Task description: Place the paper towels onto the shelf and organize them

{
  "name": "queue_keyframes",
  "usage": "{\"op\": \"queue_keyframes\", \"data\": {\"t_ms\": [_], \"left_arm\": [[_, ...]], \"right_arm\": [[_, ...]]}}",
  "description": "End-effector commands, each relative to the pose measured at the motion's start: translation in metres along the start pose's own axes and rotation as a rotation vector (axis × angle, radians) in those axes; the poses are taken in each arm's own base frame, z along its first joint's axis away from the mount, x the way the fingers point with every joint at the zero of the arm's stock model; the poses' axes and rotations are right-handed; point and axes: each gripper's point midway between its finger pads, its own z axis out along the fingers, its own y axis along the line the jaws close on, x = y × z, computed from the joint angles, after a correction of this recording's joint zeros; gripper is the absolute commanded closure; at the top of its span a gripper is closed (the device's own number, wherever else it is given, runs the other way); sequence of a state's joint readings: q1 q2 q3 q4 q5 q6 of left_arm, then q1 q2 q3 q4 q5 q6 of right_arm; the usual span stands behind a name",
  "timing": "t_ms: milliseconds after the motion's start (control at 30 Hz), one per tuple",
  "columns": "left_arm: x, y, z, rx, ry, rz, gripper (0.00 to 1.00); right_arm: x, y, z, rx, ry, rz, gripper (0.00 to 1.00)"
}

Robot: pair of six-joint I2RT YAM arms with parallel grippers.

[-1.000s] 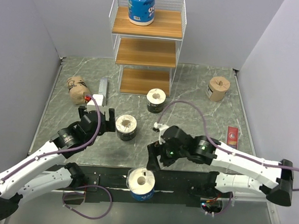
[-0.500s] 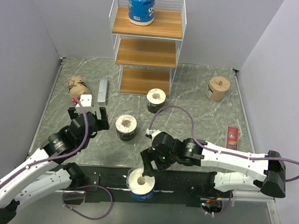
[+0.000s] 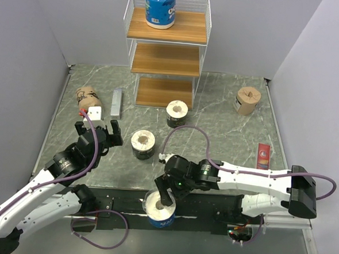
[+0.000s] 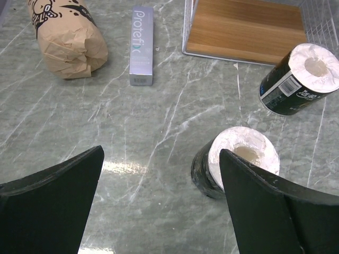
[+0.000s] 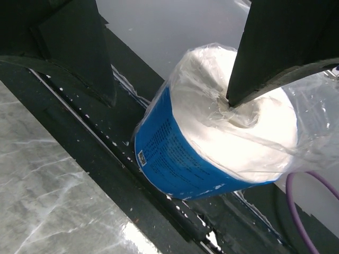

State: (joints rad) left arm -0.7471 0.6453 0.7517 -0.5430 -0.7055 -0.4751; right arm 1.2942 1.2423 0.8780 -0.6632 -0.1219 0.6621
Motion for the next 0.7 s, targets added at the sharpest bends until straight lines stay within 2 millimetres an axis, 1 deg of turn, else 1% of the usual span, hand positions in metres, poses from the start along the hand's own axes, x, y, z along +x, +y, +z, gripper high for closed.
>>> {"op": "queue_keyframes", "data": {"t_ms": [0,100,200,300,333,367,400,433,467,500,533,567,600,633,667], "left_arm": [[-0.007,0.003,0.000,-0.013,-0.031,-0.023,0.04],[-0.006,0.003,0.001,-0.019,-0.026,-0.022,0.03],[-0.006,0.004,0.001,-0.026,-0.025,-0.025,0.04],[-0.008,0.005,0.000,-0.028,-0.033,-0.032,0.04],[-0.007,0.006,0.000,-0.028,-0.032,-0.031,0.04],[-0.007,0.007,0.000,-0.032,-0.032,-0.030,0.04],[-0.008,0.007,-0.001,-0.030,-0.035,-0.035,0.03],[-0.008,0.007,-0.002,-0.030,-0.036,-0.036,0.03],[-0.008,0.007,-0.002,-0.029,-0.037,-0.040,0.04],[-0.008,0.008,-0.002,-0.028,-0.039,-0.042,0.03],[-0.009,0.007,-0.003,-0.026,-0.040,-0.044,0.03],[-0.009,0.007,-0.003,-0.023,-0.039,-0.044,0.04],[-0.010,0.008,-0.004,-0.022,-0.044,-0.050,0.03],[-0.011,0.007,-0.005,-0.018,-0.046,-0.052,0.04],[-0.011,0.007,-0.005,-0.017,-0.047,-0.055,0.04]], "right_arm": [[-0.002,0.012,0.007,-0.029,-0.007,-0.002,0.09],[0.001,0.011,0.014,-0.011,0.007,0.005,0.12],[0.004,0.009,0.018,0.007,0.022,0.015,0.18],[0.003,0.003,0.017,0.053,0.022,0.027,0.30],[0.002,0.001,0.015,0.066,0.018,0.030,0.39],[0.002,0.000,0.012,0.082,0.020,0.034,0.44],[-0.002,-0.001,0.009,0.094,0.003,0.034,0.51],[-0.004,-0.001,0.005,0.099,-0.004,0.037,0.54],[-0.011,0.002,0.000,0.095,-0.026,0.040,0.57],[-0.012,0.002,-0.007,0.106,-0.034,0.042,0.61],[-0.016,0.005,-0.013,0.097,-0.044,0.043,0.63],[-0.028,0.010,-0.023,0.095,-0.088,0.040,0.65],[-0.033,0.005,-0.033,0.130,-0.113,0.043,0.67],[-0.040,0.004,-0.041,0.141,-0.138,0.051,0.68],[-0.055,0.011,-0.056,0.131,-0.182,0.054,0.70]]}}
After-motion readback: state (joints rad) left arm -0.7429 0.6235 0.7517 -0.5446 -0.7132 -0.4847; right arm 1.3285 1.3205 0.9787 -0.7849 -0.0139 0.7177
